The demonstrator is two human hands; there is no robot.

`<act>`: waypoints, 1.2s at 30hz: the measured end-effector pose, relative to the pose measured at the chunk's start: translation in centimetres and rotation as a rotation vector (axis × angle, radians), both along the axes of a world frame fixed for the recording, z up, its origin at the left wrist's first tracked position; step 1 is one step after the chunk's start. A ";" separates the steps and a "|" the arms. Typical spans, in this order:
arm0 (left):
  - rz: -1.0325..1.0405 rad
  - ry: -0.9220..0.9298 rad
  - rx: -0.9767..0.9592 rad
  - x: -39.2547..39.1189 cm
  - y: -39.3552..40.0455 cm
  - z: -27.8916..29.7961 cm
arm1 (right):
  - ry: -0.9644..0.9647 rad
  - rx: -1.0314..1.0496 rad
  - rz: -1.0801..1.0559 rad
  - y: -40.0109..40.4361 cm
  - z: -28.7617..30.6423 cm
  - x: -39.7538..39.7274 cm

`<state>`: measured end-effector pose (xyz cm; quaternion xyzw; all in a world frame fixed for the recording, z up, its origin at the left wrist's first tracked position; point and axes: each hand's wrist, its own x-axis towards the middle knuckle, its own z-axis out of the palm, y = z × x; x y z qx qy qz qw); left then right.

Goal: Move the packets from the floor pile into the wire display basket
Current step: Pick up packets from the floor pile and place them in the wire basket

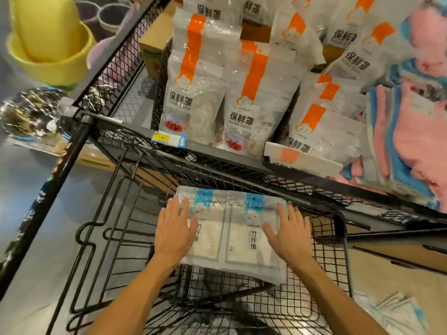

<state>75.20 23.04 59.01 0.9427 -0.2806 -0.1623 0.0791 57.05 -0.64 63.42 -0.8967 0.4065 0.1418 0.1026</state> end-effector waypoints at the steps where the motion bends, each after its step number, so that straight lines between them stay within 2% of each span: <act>1: -0.003 -0.010 0.006 -0.7 0.0 1.2 | -0.015 0.016 -0.003 -0.3 0.9 -0.2; 10: 0.041 -0.107 -0.046 -6.8 -2.0 11.1 | -0.118 -0.042 0.115 -2.8 9.0 -4.9; 16: -0.054 -0.161 -0.128 -10.5 -4.7 16.1 | -0.172 -0.058 0.047 -3.2 13.4 -11.1; 26: -0.474 -0.095 -0.229 -18.3 -10.5 19.4 | -0.201 -0.084 -0.378 3.0 16.0 -25.2; 31: -0.757 -0.022 -0.261 -25.7 -13.5 18.4 | -0.210 -0.090 -0.682 9.1 15.1 -34.9; 36: -0.998 0.047 -0.272 -34.3 -14.2 17.9 | -0.126 -0.098 -0.939 14.9 14.6 -44.4</act>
